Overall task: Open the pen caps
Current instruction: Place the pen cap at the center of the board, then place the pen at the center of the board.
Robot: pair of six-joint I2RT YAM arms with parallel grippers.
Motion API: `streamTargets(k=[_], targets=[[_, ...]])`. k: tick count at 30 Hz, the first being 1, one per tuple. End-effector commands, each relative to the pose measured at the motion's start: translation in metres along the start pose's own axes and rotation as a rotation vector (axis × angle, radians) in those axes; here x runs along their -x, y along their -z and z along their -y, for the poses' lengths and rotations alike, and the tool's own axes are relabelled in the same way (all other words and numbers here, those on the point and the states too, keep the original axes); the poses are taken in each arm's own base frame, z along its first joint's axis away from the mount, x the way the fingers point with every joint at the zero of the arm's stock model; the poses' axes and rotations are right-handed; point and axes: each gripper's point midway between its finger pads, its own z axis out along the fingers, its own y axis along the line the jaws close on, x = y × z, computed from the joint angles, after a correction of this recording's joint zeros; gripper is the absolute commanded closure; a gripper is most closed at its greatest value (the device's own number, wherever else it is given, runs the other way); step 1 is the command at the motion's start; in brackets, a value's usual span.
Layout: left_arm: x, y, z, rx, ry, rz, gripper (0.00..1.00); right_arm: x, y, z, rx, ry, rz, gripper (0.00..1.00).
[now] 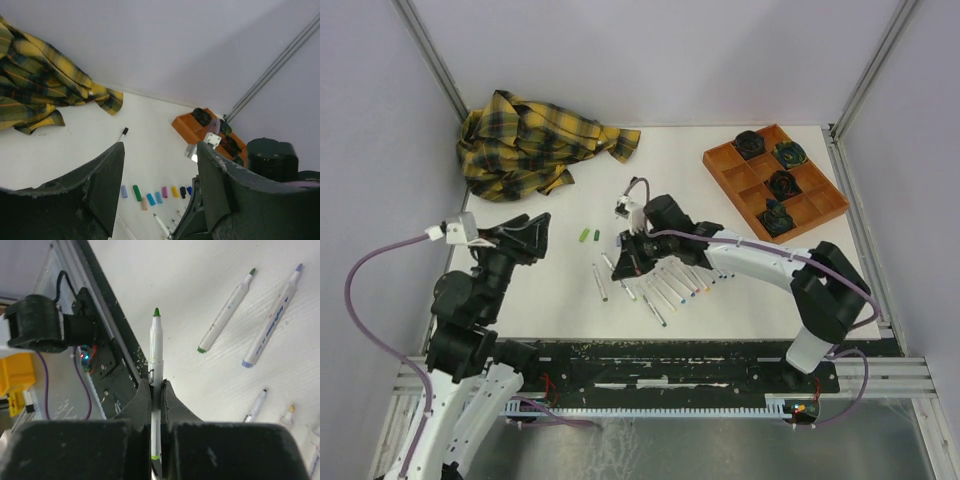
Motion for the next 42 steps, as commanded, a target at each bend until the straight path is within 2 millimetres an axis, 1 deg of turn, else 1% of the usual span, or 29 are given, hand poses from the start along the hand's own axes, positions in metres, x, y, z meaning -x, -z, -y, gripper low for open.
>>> streamTargets(k=[1, 3, 4, 5, 7, 9, 11, 12, 14, 16, 18, 21, 24, 28, 30, 33, 37, 42], targets=[[0.014, 0.025, -0.021, 0.106, -0.06, 0.038, 0.34, 0.012, -0.026, 0.008, -0.265, -0.007, -0.012, 1.0], [0.015, 0.037, -0.037, 0.169, -0.096, 0.061, 0.34, 0.012, -0.039, 0.011, -0.357, -0.037, -0.034, 1.0], [0.015, 0.042, -0.043, 0.196, -0.105, 0.078, 0.35, 0.007, -0.045, 0.012, -0.4, -0.059, -0.057, 1.0], [0.017, 0.048, -0.049, 0.217, -0.105, 0.106, 0.35, 0.008, -0.053, 0.011, -0.423, -0.083, -0.055, 1.0], [0.028, 0.062, -0.052, 0.232, -0.093, 0.168, 0.35, 0.001, -0.066, 0.011, -0.464, -0.138, -0.083, 1.0], [0.038, 0.073, -0.053, 0.225, -0.076, 0.235, 0.35, 0.0, -0.078, 0.01, -0.493, -0.178, -0.086, 0.99], [0.044, 0.082, -0.054, 0.225, -0.058, 0.282, 0.34, 0.001, -0.089, 0.014, -0.537, -0.189, -0.082, 0.96], [0.044, 0.083, -0.055, 0.229, -0.057, 0.278, 0.34, 0.002, -0.093, 0.014, -0.557, -0.184, -0.08, 0.96], [0.041, 0.081, -0.055, 0.234, -0.058, 0.262, 0.34, 0.007, -0.101, 0.011, -0.578, -0.174, -0.077, 0.95], [0.04, 0.08, -0.053, 0.22, -0.061, 0.254, 0.34, 0.006, -0.107, 0.018, -0.619, -0.18, -0.078, 0.94], [0.04, 0.08, -0.052, 0.214, -0.061, 0.255, 0.35, 0.002, -0.114, 0.027, -0.661, -0.195, -0.094, 0.94], [0.04, 0.081, -0.051, 0.207, -0.062, 0.255, 0.35, -0.008, -0.126, 0.041, -0.696, -0.215, -0.118, 0.92], [0.041, 0.082, -0.05, 0.204, -0.063, 0.258, 0.35, -0.012, -0.134, 0.043, -0.712, -0.2, -0.128, 0.9], [0.04, 0.082, -0.05, 0.202, -0.064, 0.256, 0.35, -0.007, -0.138, 0.051, -0.75, -0.188, -0.118, 0.82], [0.04, 0.082, -0.05, 0.202, -0.065, 0.257, 0.35, -0.007, -0.14, 0.053, -0.759, -0.184, -0.119, 0.81], [0.04, 0.082, -0.049, 0.198, -0.065, 0.256, 0.35, -0.011, -0.141, 0.059, -0.774, -0.186, -0.127, 0.8], [0.041, 0.082, -0.049, 0.197, -0.066, 0.256, 0.36, -0.017, -0.14, 0.068, -0.807, -0.178, -0.135, 0.67], [0.041, 0.082, -0.048, 0.192, -0.065, 0.256, 0.36, -0.025, -0.145, 0.067, -0.774, -0.186, -0.162, 0.62]])
